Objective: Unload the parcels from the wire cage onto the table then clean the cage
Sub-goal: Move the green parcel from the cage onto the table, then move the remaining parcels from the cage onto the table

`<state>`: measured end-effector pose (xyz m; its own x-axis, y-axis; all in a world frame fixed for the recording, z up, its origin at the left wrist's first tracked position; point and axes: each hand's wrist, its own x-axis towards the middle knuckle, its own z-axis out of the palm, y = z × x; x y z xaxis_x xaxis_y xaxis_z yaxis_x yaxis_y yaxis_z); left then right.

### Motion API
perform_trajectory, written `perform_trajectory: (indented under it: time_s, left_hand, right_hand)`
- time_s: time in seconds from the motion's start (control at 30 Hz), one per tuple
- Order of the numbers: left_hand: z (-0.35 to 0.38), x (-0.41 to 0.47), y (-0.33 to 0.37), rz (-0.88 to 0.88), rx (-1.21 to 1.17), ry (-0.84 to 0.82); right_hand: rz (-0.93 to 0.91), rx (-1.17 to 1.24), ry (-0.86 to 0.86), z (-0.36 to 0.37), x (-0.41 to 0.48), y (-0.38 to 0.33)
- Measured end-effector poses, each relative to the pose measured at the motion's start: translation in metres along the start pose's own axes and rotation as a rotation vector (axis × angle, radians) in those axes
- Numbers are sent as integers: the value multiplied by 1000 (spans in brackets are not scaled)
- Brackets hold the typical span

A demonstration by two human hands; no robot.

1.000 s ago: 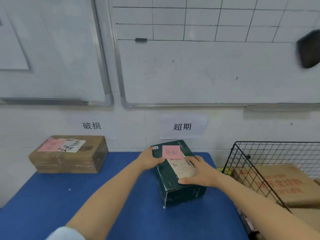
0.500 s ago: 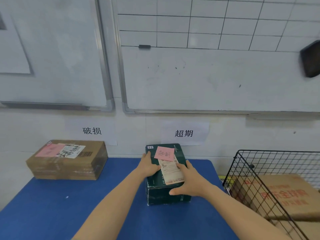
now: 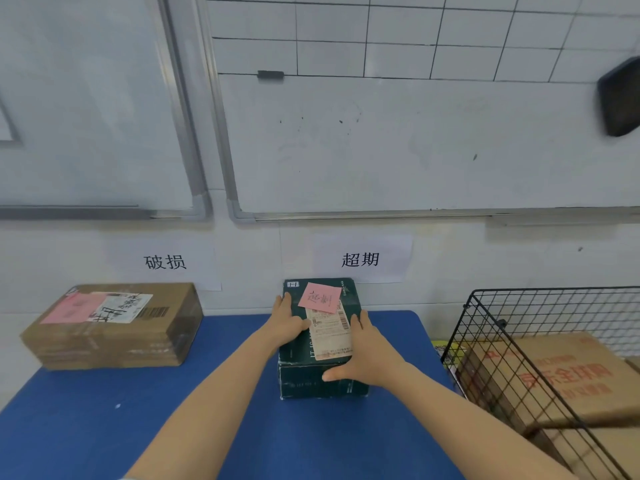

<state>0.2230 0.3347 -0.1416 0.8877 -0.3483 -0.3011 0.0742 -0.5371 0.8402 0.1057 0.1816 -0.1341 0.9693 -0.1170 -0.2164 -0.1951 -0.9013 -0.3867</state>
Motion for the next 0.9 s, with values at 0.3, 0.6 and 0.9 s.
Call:
perform_trajectory:
  time_s: [0.3,0.6,0.9]
  left_hand:
    - [-10,-14,23,158,338,69]
    - [10,-62,97,412,699,73]
    - [88,-132,170,453,578,91]
  right_hand:
    - [2,-111,50,-35,-21,-2]
    - [-69,-130,-2,-82,-76,8]
    - [-4,-395,315,-148,-157,88]
